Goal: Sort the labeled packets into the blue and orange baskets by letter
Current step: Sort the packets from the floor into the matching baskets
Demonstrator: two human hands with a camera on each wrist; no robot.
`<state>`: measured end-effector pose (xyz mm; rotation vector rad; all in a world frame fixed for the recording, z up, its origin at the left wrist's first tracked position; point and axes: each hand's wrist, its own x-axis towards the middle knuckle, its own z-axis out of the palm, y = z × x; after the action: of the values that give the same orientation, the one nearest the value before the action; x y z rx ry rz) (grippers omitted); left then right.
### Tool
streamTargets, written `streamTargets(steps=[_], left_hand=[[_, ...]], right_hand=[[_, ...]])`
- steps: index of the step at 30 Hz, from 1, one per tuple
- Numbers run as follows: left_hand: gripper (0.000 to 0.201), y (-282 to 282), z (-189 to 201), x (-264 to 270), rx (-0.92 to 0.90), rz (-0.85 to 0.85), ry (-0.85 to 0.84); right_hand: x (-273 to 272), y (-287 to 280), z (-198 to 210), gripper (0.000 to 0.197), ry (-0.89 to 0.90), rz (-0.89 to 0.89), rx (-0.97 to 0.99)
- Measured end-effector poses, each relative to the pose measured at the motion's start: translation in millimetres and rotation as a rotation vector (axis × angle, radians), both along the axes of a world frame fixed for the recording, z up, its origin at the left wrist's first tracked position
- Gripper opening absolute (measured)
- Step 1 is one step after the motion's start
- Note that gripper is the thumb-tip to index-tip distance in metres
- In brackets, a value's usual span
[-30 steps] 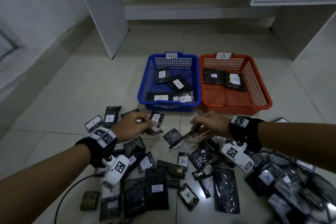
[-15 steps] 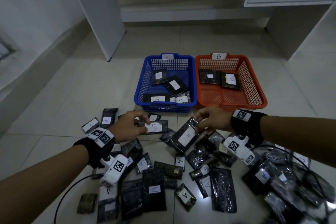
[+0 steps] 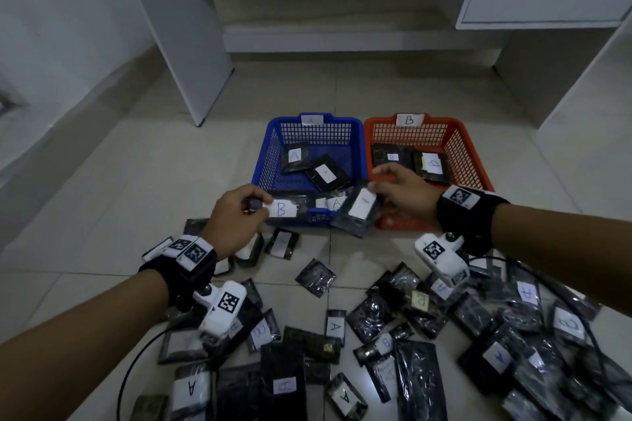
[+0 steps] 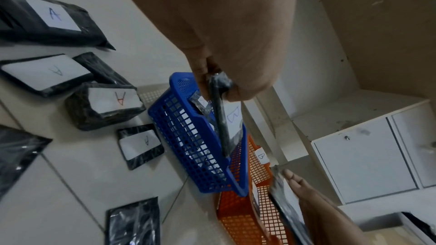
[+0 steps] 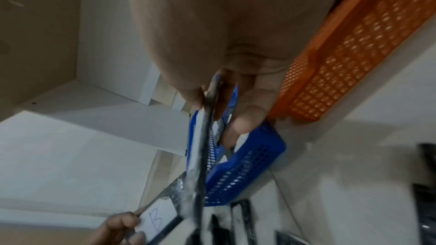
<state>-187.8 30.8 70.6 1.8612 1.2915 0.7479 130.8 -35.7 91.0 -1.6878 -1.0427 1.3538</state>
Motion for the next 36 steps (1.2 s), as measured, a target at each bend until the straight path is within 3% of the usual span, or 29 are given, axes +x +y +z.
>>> streamTargets(steps=[2, 5, 9, 11, 14, 16, 18, 21, 23, 27, 31, 33, 36], left_hand=[[0.028, 7, 0, 3, 0.010, 0.051, -0.030], [0.029, 15, -3, 4, 0.017, 0.128, -0.077], [0.030, 25, -12, -3, 0.005, 0.215, -0.168], [0.030, 29, -16, -8, 0.018, 0.242, -0.208], [0.030, 31, -23, -15, 0.011, 0.306, -0.289], [0.028, 30, -28, -19, 0.008, 0.326, -0.315], [0.029, 30, -33, -25, 0.012, 0.328, -0.301], [0.034, 31, -38, -31, -0.019, 0.326, -0.310], [0.036, 31, -39, -31, -0.018, 0.330, -0.309], [0.036, 30, -36, -25, -0.028, 0.316, -0.322], [0.029, 28, -26, -12, -0.068, 0.253, -0.338], [0.023, 24, -18, -3, -0.095, 0.206, -0.335], [0.021, 17, -9, 13, -0.107, 0.139, -0.351]], right_hand=[[-1, 13, 8, 0.038, 0.111, 0.000, -0.014], [-6, 37, 12, 0.052, 0.088, 0.069, -0.007], [-19, 75, 7, 0.028, 0.083, 0.010, 0.035], [-26, 94, 4, 0.026, 0.106, -0.019, 0.041], [-36, 120, -9, 0.041, -0.163, -0.012, 0.124], [-46, 133, -18, 0.049, -0.311, 0.047, 0.145], [-55, 142, -26, 0.041, -0.367, 0.113, 0.144], [-70, 147, -35, 0.025, -0.423, 0.375, 0.143], [-79, 147, -39, 0.026, -0.448, 0.506, 0.116], [-82, 140, -44, 0.035, -0.436, 0.587, 0.072], [-69, 127, -30, 0.035, -0.442, 0.515, 0.172], [-64, 119, -19, 0.029, -0.352, 0.439, 0.195], [-63, 98, -3, 0.020, -0.064, 0.364, 0.078]])
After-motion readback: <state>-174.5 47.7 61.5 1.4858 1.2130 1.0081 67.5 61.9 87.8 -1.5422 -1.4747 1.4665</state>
